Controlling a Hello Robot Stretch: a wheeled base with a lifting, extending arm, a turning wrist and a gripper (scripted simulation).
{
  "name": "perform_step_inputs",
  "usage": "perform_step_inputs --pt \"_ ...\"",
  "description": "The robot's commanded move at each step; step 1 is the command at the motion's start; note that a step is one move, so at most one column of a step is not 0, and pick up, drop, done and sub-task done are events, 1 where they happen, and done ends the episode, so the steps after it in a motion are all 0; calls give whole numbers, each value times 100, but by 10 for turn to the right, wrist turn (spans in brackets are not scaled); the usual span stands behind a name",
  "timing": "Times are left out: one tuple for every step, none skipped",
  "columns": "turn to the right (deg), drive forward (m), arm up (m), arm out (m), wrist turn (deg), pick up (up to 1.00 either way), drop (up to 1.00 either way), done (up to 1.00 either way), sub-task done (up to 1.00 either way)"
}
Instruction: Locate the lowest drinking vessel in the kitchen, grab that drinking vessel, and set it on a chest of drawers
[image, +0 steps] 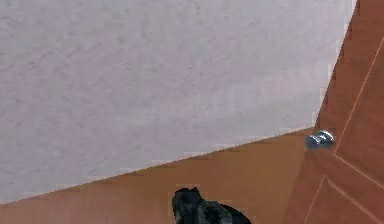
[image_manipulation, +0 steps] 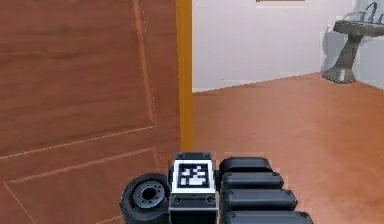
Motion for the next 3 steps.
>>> perform_step_inputs --pt "60 0 0 0 0 0 0 0 0" --pt "0 80 0 0 0 0 0 0 0" --pt "180 0 0 0 0 0 0 0 0"
